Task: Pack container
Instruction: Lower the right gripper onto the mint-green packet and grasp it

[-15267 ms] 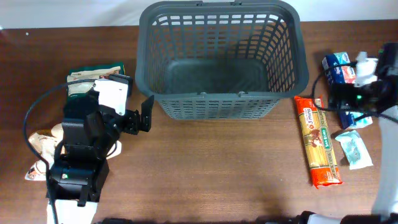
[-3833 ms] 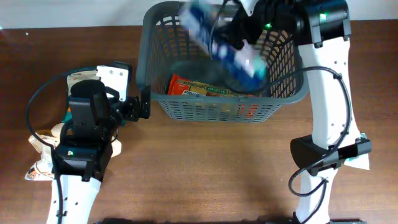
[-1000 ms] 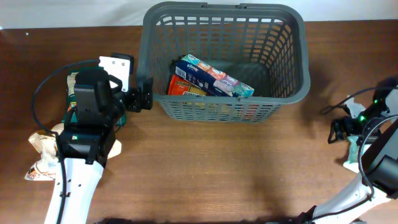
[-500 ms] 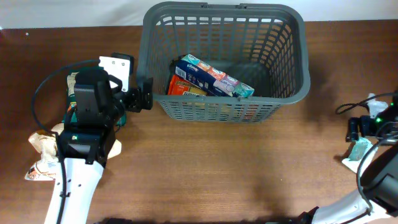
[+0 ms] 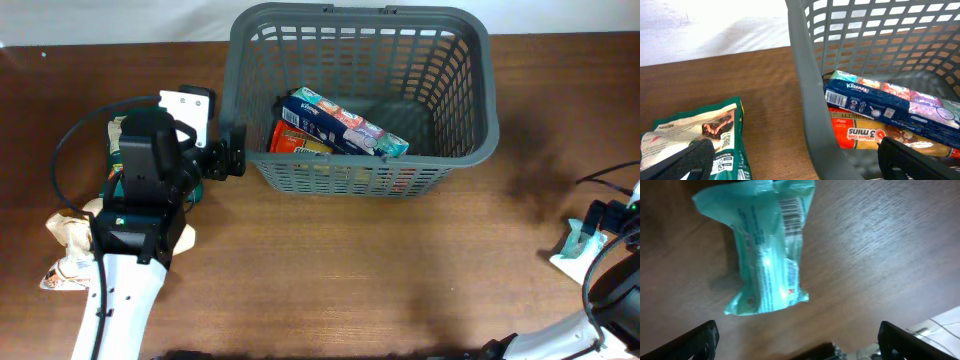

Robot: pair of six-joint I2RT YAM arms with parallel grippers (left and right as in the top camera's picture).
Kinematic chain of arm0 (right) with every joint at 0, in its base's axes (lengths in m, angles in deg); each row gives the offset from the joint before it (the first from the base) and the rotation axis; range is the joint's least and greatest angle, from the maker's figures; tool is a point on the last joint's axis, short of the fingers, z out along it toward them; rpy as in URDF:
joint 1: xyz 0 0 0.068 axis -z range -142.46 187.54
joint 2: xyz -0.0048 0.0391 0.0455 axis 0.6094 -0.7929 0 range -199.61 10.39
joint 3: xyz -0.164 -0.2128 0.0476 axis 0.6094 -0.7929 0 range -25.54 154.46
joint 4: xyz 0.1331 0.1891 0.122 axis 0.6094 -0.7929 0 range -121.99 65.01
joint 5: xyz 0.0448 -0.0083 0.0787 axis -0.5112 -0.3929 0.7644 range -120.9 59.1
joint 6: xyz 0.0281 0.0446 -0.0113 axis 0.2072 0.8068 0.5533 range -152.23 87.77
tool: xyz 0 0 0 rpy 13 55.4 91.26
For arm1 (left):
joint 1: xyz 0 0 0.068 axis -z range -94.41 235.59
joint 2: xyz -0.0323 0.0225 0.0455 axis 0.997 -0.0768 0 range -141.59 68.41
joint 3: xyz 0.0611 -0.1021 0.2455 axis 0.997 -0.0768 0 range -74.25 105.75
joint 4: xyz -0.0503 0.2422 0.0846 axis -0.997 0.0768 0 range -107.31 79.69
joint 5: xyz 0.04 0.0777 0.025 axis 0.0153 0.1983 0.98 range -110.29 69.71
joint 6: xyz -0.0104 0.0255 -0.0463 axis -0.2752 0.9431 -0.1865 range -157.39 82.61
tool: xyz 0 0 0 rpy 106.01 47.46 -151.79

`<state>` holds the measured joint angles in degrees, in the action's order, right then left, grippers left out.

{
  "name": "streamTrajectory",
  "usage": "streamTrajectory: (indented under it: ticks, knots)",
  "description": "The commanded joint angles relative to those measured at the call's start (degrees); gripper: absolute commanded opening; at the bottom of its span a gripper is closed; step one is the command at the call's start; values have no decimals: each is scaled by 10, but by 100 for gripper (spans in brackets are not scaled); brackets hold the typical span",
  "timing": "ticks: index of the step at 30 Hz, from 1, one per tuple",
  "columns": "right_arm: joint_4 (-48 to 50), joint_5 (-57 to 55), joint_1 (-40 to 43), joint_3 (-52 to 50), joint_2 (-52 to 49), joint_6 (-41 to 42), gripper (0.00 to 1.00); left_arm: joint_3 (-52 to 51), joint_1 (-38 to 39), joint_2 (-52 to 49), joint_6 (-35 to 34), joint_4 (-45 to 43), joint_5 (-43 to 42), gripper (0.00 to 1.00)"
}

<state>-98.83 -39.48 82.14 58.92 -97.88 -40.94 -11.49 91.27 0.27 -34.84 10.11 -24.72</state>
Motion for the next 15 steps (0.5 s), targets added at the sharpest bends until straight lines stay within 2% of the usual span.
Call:
streamTrajectory:
  ticks: [1, 5, 15]
  knots:
    - [4, 27, 0, -3, 15, 22, 99, -45, 2, -39, 36, 48, 38, 99]
    - [21, 50, 0, -13, 15, 21, 99, -45, 2, -39, 36, 48, 38, 99]
    - [118, 74, 0, -137, 15, 19, 99, -45, 2, -39, 36, 54, 38, 99]
